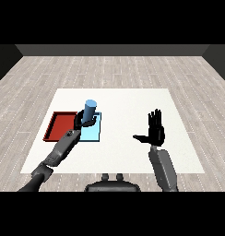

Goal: Pick the blue can and put it in the blue box

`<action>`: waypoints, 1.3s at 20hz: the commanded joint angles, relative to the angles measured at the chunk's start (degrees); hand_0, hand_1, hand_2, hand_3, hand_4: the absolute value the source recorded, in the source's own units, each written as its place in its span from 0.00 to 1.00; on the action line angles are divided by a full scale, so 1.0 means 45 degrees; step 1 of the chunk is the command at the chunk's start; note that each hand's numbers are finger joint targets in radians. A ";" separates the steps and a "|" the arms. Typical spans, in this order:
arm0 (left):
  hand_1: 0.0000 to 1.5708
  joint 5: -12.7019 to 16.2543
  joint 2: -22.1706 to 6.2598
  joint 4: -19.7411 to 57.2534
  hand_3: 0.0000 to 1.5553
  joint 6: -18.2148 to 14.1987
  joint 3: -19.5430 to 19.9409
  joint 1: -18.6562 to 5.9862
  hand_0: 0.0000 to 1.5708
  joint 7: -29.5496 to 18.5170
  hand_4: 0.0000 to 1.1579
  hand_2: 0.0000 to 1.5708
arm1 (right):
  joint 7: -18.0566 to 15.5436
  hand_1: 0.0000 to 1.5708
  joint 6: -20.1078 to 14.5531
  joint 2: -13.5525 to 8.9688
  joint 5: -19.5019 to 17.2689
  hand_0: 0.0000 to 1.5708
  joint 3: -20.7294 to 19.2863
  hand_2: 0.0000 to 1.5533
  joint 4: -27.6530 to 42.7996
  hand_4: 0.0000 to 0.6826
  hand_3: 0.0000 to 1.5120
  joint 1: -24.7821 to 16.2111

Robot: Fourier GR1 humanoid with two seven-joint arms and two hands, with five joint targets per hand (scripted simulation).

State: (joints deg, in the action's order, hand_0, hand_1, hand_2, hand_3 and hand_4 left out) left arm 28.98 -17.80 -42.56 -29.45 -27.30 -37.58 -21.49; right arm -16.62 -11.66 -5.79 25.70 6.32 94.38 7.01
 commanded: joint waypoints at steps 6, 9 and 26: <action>0.92 -0.1448 0.0381 0.4919 0.76 -0.0427 -0.0755 -0.1783 0.92 0.3491 0.81 0.86 | -0.0270 0.00 0.0271 0.0141 0.0014 0.00 -0.0069 0.00 -0.0334 0.00 0.00 -0.0289; 0.47 -0.1686 0.1105 0.6144 0.31 -0.0259 -0.1144 -0.1514 0.47 0.4783 0.79 0.44 | -0.0429 0.00 0.0469 0.0173 0.0169 0.00 -0.0215 0.00 -0.0555 0.00 0.00 -0.0394; 0.00 -0.1735 0.2104 0.9432 0.00 0.0432 0.0442 -0.2755 0.00 0.4666 0.00 0.00 | -0.0752 0.00 0.1468 -0.0159 0.0613 0.00 -0.1486 0.00 -0.2622 0.00 0.00 0.0659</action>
State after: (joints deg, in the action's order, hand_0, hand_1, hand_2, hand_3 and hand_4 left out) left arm 22.20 -8.91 -1.75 -27.79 -25.53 -49.91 -0.14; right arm -19.89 -7.55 -5.82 26.96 1.17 85.00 8.77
